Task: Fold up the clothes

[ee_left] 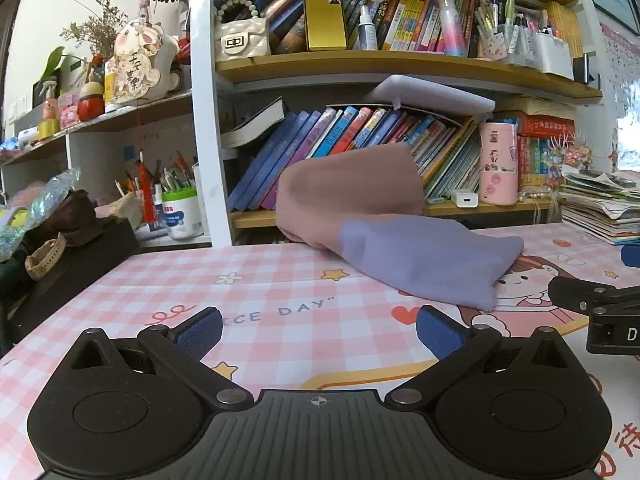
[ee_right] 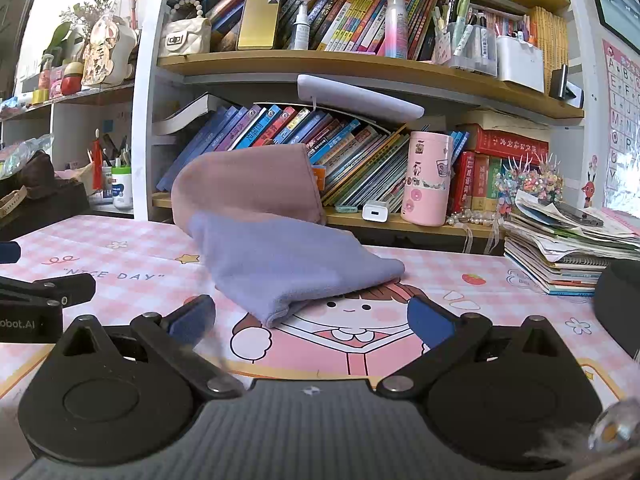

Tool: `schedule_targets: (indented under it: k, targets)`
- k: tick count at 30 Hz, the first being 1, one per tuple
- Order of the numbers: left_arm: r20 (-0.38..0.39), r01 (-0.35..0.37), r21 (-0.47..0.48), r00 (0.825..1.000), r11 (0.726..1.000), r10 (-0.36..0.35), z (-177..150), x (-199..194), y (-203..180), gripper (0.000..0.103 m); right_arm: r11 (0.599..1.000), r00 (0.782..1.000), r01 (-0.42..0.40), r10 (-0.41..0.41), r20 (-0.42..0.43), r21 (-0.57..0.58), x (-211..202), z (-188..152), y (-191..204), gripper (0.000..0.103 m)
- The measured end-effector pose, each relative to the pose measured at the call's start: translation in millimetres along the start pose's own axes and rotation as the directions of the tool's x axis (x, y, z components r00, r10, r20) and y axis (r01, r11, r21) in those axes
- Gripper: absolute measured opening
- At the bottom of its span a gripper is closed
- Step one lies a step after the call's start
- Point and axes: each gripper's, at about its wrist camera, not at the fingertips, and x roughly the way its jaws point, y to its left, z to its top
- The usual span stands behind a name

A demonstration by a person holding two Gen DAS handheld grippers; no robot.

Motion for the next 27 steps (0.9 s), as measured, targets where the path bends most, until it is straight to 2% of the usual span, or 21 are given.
schedule_targets:
  k: [4, 7, 9, 27]
  targets:
    - [0.011, 0.02, -0.008, 1.0, 1.0, -0.02, 1, -1, 4, 0.103, 1.0, 1.0, 0.001, -0.001, -0.001, -0.003, 0, 0, 0, 0.103]
    - [-0.004, 0.002, 0.001, 1.0, 1.0, -0.002, 3, 2, 3, 0.103, 1.0, 1.0, 0.002, -0.002, -0.002, -0.006, 0, 0, 0, 0.103]
    - [0.013, -0.009, 0.015, 1.0, 1.0, 0.009, 1, -1, -4, 0.103, 1.0, 1.0, 0.002, -0.002, -0.002, -0.007, 0, 0, 0, 0.103]
    - [0.023, 0.005, 0.037, 1.0, 0.999, -0.006, 1, -4, -6, 0.103, 1.0, 1.0, 0.003, -0.003, -0.002, -0.009, 0, 0, 1, 0.103]
